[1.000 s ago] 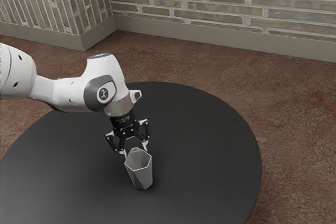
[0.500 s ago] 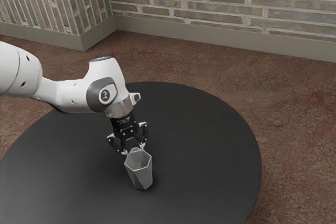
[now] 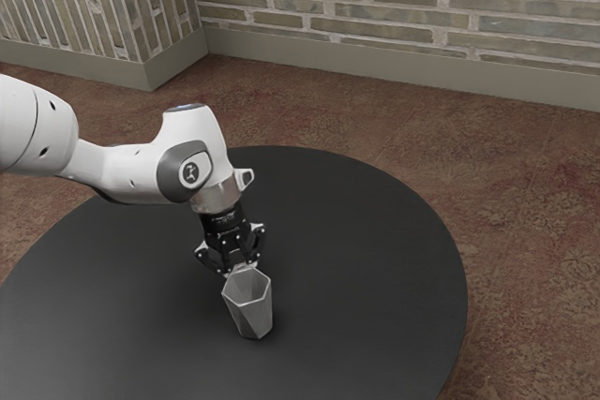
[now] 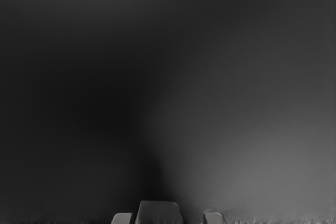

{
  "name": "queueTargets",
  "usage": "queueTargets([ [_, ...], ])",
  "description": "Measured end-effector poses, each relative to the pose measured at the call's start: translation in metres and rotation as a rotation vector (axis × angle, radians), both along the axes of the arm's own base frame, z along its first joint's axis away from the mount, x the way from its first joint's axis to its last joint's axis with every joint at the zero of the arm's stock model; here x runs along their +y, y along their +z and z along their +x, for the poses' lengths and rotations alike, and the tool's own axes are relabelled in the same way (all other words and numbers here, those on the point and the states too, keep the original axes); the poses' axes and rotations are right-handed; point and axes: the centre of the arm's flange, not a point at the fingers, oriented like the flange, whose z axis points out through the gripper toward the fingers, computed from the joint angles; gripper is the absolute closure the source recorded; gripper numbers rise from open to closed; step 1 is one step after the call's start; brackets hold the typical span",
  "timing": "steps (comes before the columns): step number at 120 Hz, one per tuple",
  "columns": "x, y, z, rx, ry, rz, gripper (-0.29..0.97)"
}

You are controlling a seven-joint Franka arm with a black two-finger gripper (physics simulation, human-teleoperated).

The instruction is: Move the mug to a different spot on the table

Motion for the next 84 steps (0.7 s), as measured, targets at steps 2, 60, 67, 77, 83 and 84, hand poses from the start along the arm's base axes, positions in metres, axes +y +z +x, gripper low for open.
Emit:
queueTargets([
  [2, -0.001, 0.000, 0.000, 0.001, -0.001, 0.000, 0.59],
  [60, 0.018, 0.033, 0.017, 0.024, -0.046, -0.030, 0.64],
  [67, 0.026, 0.041, 0.020, 0.034, -0.048, -0.038, 0.64],
  [77, 0.035, 0.040, 0.021, 0.063, -0.055, -0.051, 0.65],
  [83, 0.045, 0.038, 0.027, 0.079, -0.051, -0.065, 0.65],
  [84, 0.046, 0.038, 0.028, 0.081, -0.051, -0.067, 0.65],
])
